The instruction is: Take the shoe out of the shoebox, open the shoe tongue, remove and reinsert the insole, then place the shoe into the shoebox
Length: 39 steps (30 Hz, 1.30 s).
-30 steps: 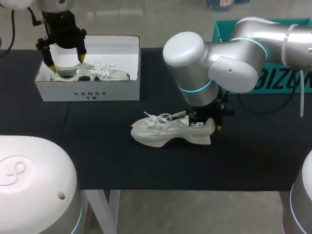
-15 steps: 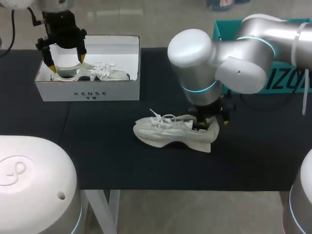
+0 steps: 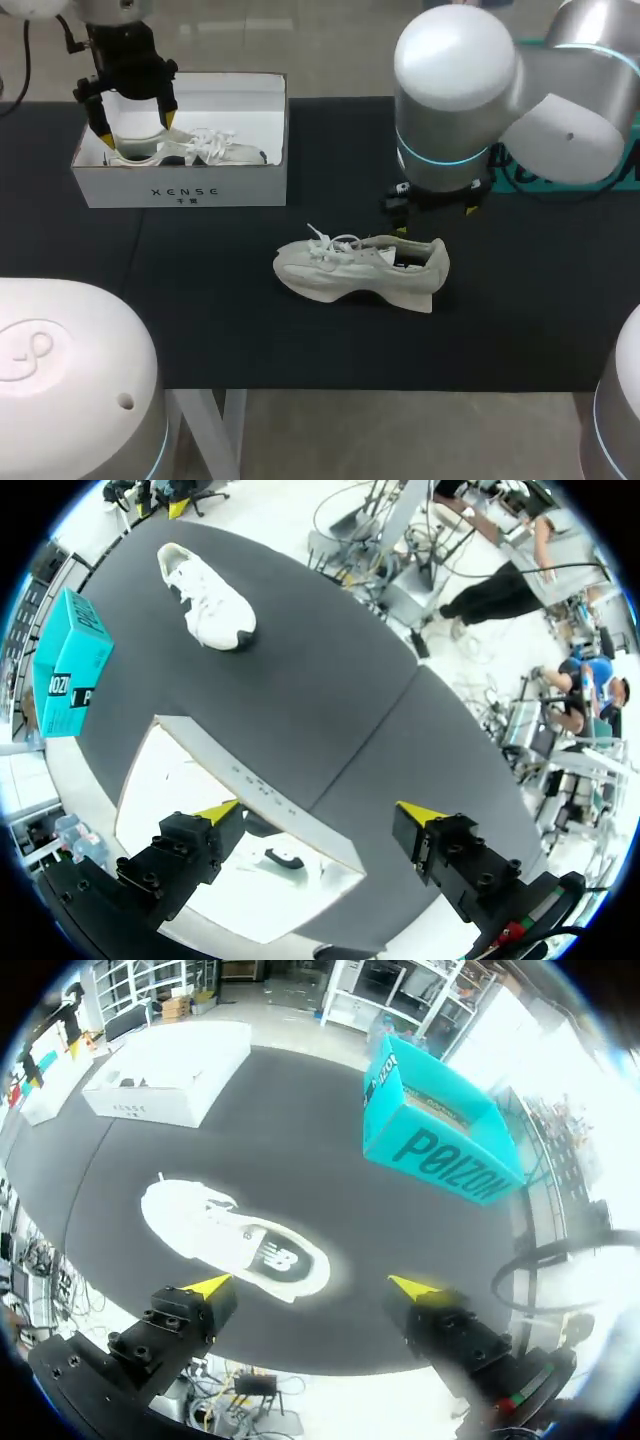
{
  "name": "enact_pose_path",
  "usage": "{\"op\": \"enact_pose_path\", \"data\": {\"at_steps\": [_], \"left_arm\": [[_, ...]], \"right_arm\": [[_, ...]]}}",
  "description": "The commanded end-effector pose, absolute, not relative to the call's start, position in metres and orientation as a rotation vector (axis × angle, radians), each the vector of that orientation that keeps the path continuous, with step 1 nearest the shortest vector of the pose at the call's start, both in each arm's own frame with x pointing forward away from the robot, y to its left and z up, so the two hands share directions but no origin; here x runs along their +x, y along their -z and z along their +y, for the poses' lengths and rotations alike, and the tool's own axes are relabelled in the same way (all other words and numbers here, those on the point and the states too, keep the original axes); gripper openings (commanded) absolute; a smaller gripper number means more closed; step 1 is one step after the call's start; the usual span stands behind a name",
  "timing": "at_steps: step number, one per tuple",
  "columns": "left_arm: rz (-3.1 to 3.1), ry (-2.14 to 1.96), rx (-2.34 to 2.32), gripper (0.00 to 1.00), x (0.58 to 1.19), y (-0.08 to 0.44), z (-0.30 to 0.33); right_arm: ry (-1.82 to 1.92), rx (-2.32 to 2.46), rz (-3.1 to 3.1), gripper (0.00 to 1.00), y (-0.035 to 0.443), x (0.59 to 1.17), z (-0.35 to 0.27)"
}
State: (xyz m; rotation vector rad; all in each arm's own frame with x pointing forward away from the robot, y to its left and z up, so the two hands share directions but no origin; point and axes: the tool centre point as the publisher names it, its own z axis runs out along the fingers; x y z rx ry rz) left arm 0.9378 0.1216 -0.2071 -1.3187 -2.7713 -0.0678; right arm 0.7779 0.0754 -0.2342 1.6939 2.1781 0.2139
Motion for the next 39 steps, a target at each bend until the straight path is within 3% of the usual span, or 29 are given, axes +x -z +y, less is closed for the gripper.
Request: {"op": "enact_pose_path", "data": {"at_steps": [1,18,21,26,39], "left_arm": [[-2.772,0.070,-1.321,1.00,0.937,0.207,0.122],[-2.772,0.070,-1.321,1.00,0.937,0.207,0.122],[-2.772,0.070,-1.321,1.00,0.937,0.207,0.122],[-2.772,0.070,-1.321,1.00,0.937,0.207,0.122],[-2.772,0.070,-1.321,1.00,0.937,0.207,0.122]], "right_arm": [[-1.154,0.553,2.939,1.00,0.217,0.768,0.048],[-1.154,0.553,2.939,1.00,0.217,0.768,0.048],[-0.453,0.211,3.139,1.00,0.234,0.765,0.052],[-0.060,-0.016,3.117,1.00,0.252,0.761,0.036],[-0.452,-0.018,3.098,1.00,0.299,0.795,0.015]]}}
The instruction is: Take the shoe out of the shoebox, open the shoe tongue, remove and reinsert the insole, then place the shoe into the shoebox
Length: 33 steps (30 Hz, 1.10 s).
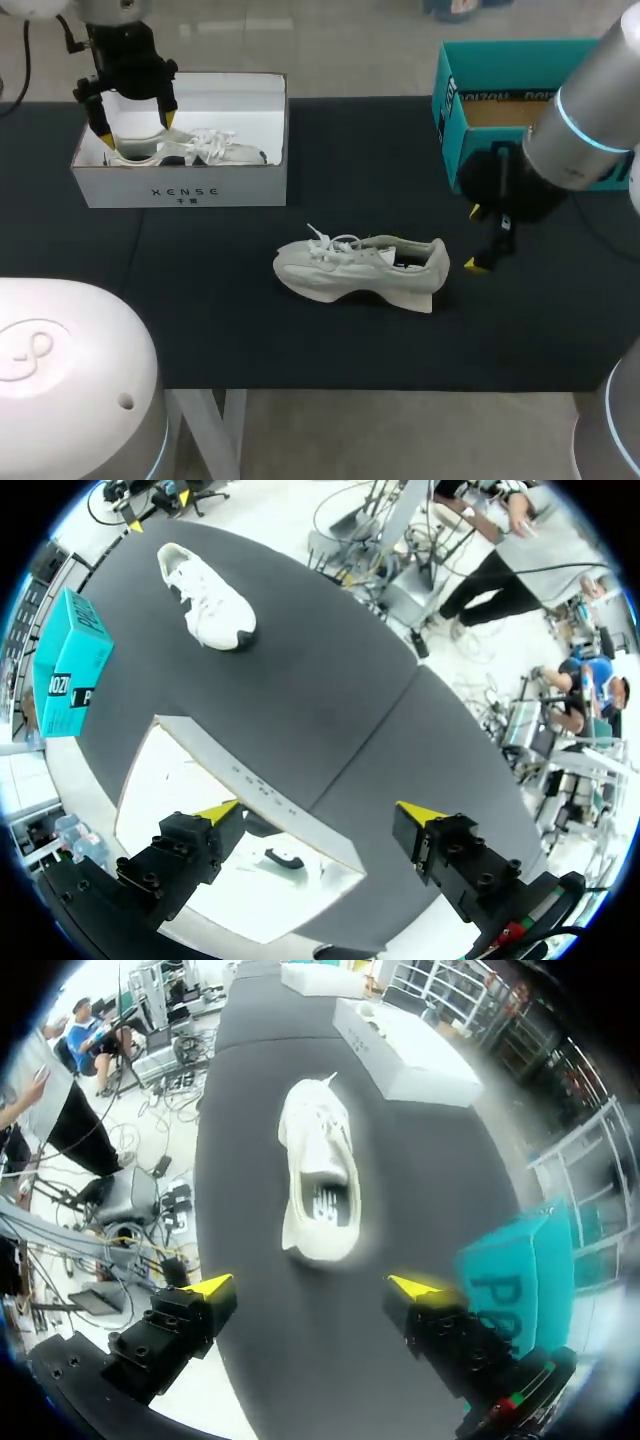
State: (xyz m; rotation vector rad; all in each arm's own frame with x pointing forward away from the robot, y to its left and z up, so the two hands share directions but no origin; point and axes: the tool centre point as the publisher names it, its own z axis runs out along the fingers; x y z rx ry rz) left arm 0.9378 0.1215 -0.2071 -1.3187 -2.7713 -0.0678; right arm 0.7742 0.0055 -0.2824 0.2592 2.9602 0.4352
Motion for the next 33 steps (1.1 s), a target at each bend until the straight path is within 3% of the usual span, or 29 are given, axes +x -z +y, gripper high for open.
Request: {"op": "enact_pose_path", "data": {"at_steps": [1,10,29,33], "left_arm": [[-2.772,0.070,-1.321,1.00,0.937,0.207,0.122],[-2.772,0.070,-1.321,1.00,0.937,0.207,0.122],[-2.772,0.070,-1.321,1.00,0.937,0.207,0.122],[-2.772,0.070,-1.321,1.00,0.937,0.207,0.122]], "right_arm": [[-0.492,0.010,3.100,1.00,0.304,0.800,0.015],[-0.840,0.252,3.078,1.00,0.326,0.820,0.008],[-0.719,0.216,3.135,1.00,0.332,0.818,0.012],[-1.203,0.215,2.877,1.00,0.326,0.812,0.015]]}}
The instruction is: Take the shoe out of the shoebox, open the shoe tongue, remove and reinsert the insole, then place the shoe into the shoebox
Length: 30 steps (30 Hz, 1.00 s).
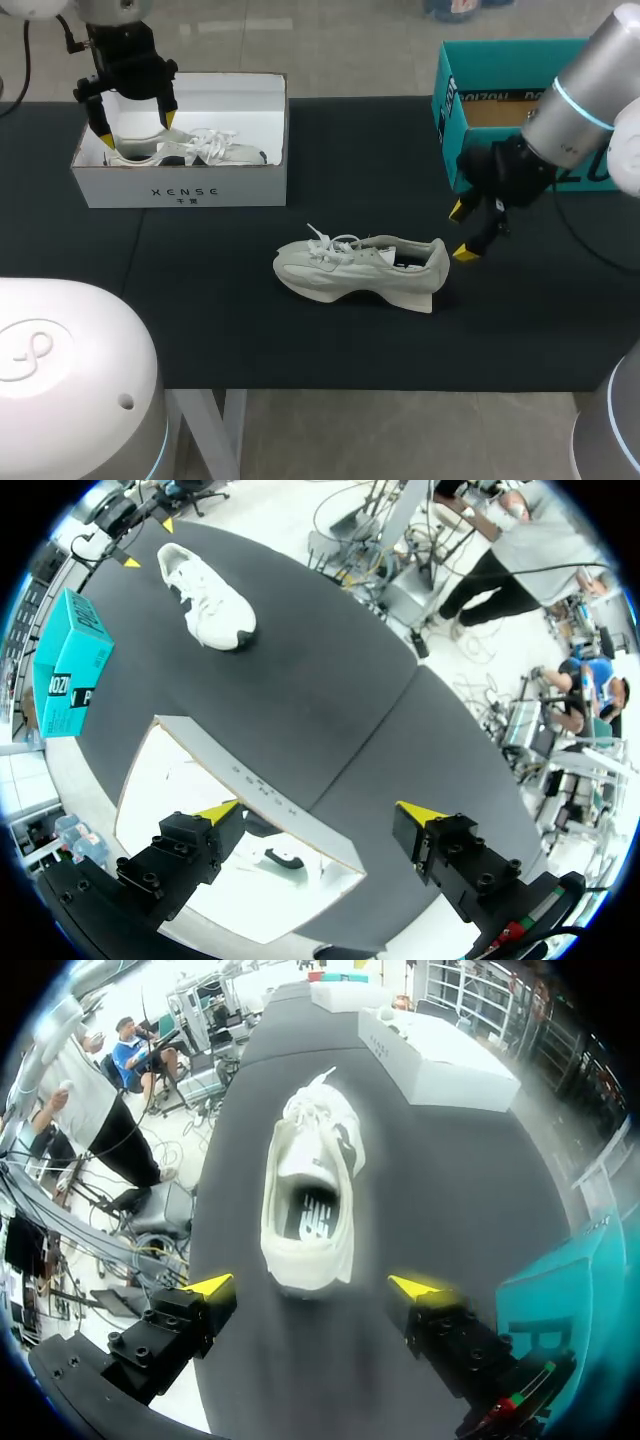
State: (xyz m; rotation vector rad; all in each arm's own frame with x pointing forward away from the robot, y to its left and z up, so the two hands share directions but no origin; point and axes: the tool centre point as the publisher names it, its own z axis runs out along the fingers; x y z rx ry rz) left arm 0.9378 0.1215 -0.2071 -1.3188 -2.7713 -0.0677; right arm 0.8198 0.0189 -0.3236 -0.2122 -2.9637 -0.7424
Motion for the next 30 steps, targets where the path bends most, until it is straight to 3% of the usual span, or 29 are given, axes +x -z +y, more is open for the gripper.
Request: {"op": "enact_pose_path", "data": {"at_steps": [1,8,30], "left_arm": [[-2.772,0.070,-1.321,1.00,0.937,0.207,0.122],[-2.772,0.070,-1.321,1.00,0.937,0.207,0.122],[-2.772,0.070,-1.321,1.00,0.937,0.207,0.122]], "right_arm": [[1.317,-0.210,-2.908,1.00,0.327,0.813,0.014],[1.622,-0.281,-2.864,1.00,0.338,0.804,0.013],[1.705,-0.485,-2.905,1.00,0.398,0.809,0.033]]}}
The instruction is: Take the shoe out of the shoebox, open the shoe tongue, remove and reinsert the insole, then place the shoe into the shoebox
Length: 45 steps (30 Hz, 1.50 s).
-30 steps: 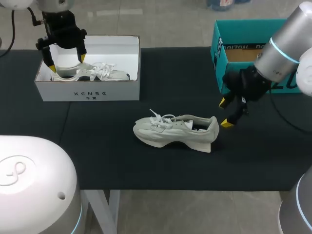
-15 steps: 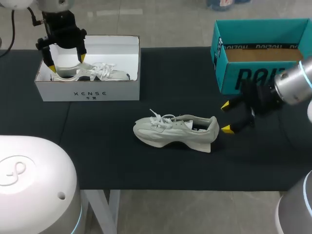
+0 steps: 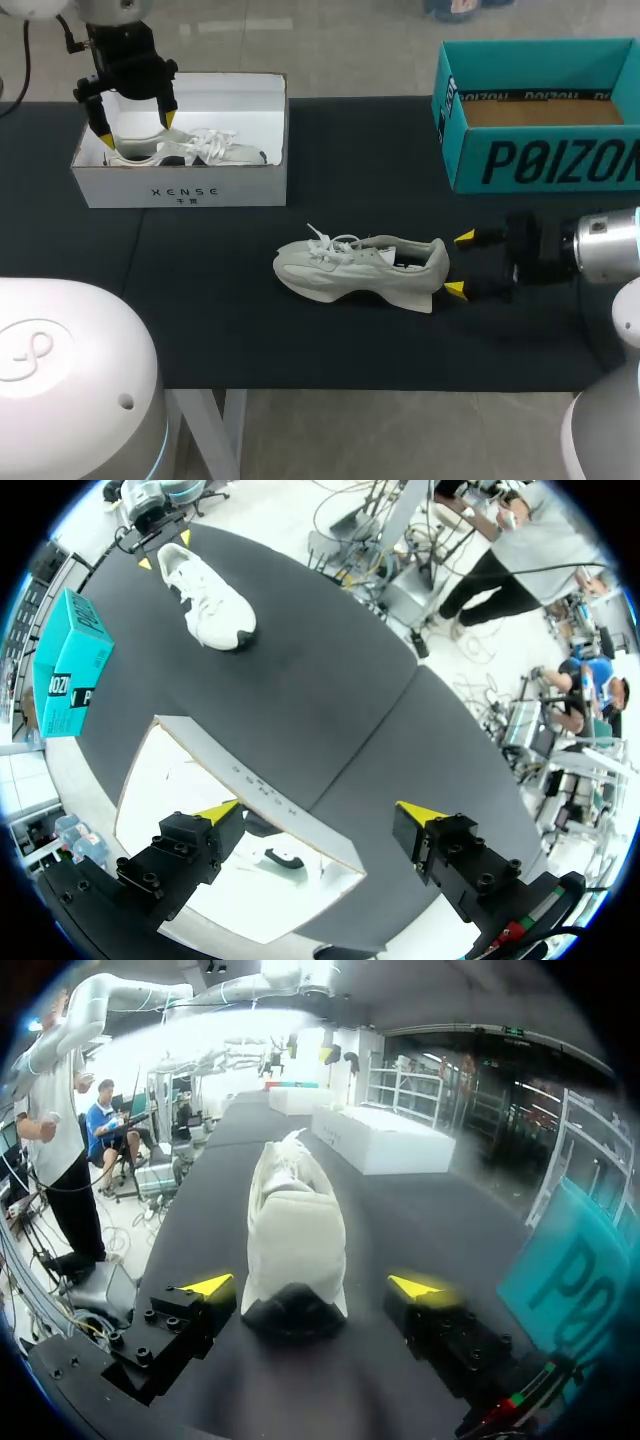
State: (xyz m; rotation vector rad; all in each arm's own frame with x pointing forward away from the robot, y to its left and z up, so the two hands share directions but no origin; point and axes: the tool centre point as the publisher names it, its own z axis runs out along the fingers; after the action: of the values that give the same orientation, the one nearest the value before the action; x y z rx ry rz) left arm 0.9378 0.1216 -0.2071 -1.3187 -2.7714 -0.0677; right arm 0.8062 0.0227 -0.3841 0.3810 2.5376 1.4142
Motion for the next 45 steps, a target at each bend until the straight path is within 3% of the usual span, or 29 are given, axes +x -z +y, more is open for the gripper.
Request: {"op": "enact_pose_path", "data": {"at_steps": [1,23,24,25,26,27,33,37,38,45], "left_arm": [[-2.772,0.070,-1.321,1.00,0.937,0.207,0.122],[-2.772,0.070,-1.321,1.00,0.937,0.207,0.122],[-2.772,0.070,-1.321,1.00,0.937,0.207,0.122],[-2.772,0.070,-1.321,1.00,0.937,0.207,0.122],[-2.772,0.070,-1.321,1.00,0.937,0.207,0.122],[-2.772,0.070,-1.321,1.00,0.937,0.207,0.122],[-2.772,0.070,-1.321,1.00,0.937,0.207,0.122],[-2.772,0.070,-1.321,1.00,0.937,0.207,0.122],[-2.772,0.070,-1.321,1.00,0.937,0.207,0.122],[-2.772,0.070,-1.321,1.00,0.937,0.207,0.122]], "right_arm": [[-1.446,0.416,2.457,1.00,0.400,0.810,0.036],[-1.463,0.375,2.570,1.00,0.431,0.831,0.058],[-1.454,0.371,2.575,0.84,0.431,0.832,0.058],[-1.438,0.364,2.589,0.60,0.430,0.832,0.056],[-1.433,0.358,2.594,0.47,0.429,0.832,0.055],[-1.420,0.346,2.609,0.42,0.430,0.833,0.054],[-1.391,0.275,2.674,0.40,0.428,0.836,0.051],[-1.339,0.211,2.714,0.05,0.431,0.840,0.051],[-1.327,0.199,2.720,0.02,0.431,0.841,0.051],[-1.291,0.144,2.744,0.00,0.429,0.848,0.051]]}}
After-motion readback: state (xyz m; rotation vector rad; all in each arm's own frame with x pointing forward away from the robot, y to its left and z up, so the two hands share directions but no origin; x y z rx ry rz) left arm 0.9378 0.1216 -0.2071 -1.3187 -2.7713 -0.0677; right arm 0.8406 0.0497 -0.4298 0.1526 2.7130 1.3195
